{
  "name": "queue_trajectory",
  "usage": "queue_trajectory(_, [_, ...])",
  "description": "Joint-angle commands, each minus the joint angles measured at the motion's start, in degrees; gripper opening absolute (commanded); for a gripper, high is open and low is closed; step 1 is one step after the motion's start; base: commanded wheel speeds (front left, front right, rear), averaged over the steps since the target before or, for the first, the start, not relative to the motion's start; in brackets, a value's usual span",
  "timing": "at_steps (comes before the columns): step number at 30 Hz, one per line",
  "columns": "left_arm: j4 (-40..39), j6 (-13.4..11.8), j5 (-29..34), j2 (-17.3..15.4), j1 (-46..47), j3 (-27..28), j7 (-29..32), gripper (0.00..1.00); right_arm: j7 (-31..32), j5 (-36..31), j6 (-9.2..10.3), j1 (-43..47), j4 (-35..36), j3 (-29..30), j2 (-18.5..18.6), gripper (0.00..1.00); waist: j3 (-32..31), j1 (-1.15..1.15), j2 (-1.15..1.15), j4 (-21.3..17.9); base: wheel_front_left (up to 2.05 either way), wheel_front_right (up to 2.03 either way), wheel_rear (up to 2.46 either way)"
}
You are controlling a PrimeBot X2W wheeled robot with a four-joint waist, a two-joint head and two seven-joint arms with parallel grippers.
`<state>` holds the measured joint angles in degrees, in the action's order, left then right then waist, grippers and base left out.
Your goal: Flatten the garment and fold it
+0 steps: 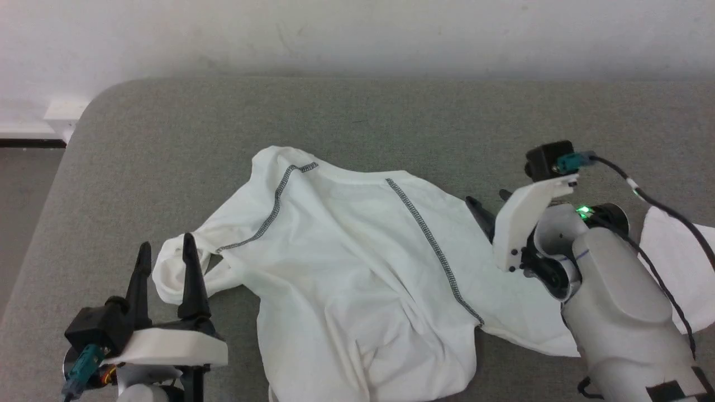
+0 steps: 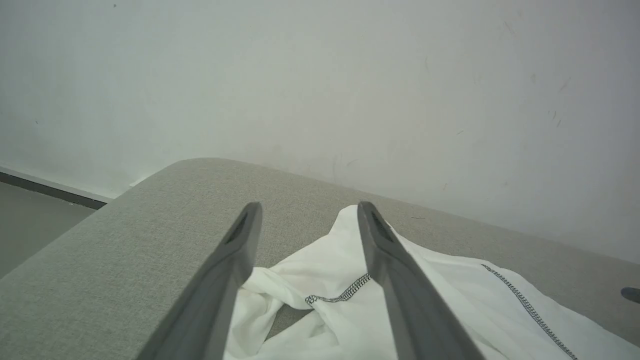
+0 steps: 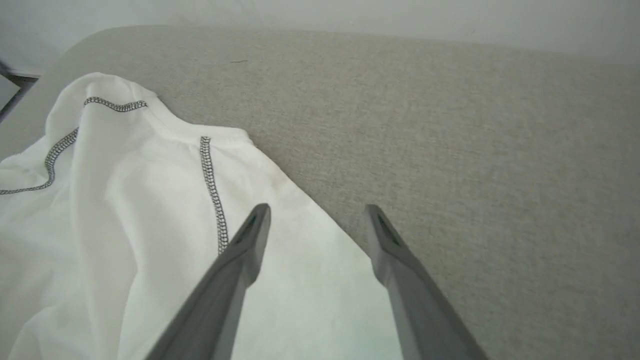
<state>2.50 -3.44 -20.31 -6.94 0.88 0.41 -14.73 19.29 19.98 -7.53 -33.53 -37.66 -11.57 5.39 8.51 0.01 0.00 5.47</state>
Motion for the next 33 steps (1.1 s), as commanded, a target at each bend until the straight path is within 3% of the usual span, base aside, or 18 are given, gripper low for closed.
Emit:
queue_trajectory(1, [0.12, 0.6, 0.58, 0.36, 1.09, 0.34, -0.27, 1.0, 1.25, 1.16, 0.04, -1.39, -1.04, -1.02, 0.11, 1.0, 2.56, -0.01, 0.0, 2.12, 0.0, 0.0, 0.0])
queue_trajectory(8, [1.86, 3.7, 1.54, 2.55, 4.43, 0.52, -0.27, 1.0, 10.12, 8.68, 0.04, -10.99, -9.67, -9.07, 2.4, 1.0, 6.12, -0.01, 0.0, 5.1, 0.0, 0.0, 0.0])
queue_trajectory(15, [4.53, 5.63, 1.12, 3.65, 5.57, 1.49, -0.27, 1.0, 20.74, 13.67, 0.04, -10.98, -19.17, -11.49, 2.32, 1.0, 6.95, -0.01, 0.0, 6.34, 0.0, 0.0, 0.0])
queue_trajectory(17, [5.07, 6.02, 1.3, 3.77, 5.67, 1.91, -0.27, 1.0, 23.45, 14.29, 0.04, -10.57, -21.44, -11.8, 2.31, 0.21, 6.7, -0.01, 0.0, 6.21, 0.0, 0.0, 0.0])
queue_trajectory(18, [5.34, 6.23, 1.52, 3.8, 5.78, 2.0, -0.27, 1.0, 23.9, 14.67, 0.04, -10.48, -21.78, -11.93, 2.09, 0.0, 6.45, -0.01, 0.0, 6.12, 0.0, 0.0, 0.0])
queue_trajectory(21, [5.84, 6.89, 2.32, 3.87, 6.78, 2.11, -0.27, 1.0, 23.6, 15.48, 0.04, -10.23, -21.38, -12.84, 1.84, 0.0, 5.55, -0.01, 0.0, 5.76, 0.0, 0.0, 0.0])
queue_trajectory(27, [7.41, 8.77, 3.15, 1.87, 13.89, 1.25, 0.42, 1.0, 16.0, 14.87, 0.04, -10.98, -16.98, -15.13, 4.64, 0.0, 3.22, -0.01, 0.0, 4.31, 0.0, 0.0, 0.0])
queue_trajectory(33, [13.87, 10.62, -3.43, -3.07, 26.24, -1.47, 12.34, 1.0, 15.23, 15.22, 0.04, -10.77, -12.69, -18.18, 6.28, 0.0, 2.26, -0.01, 0.0, 0.51, 0.0, 0.0, 0.0])
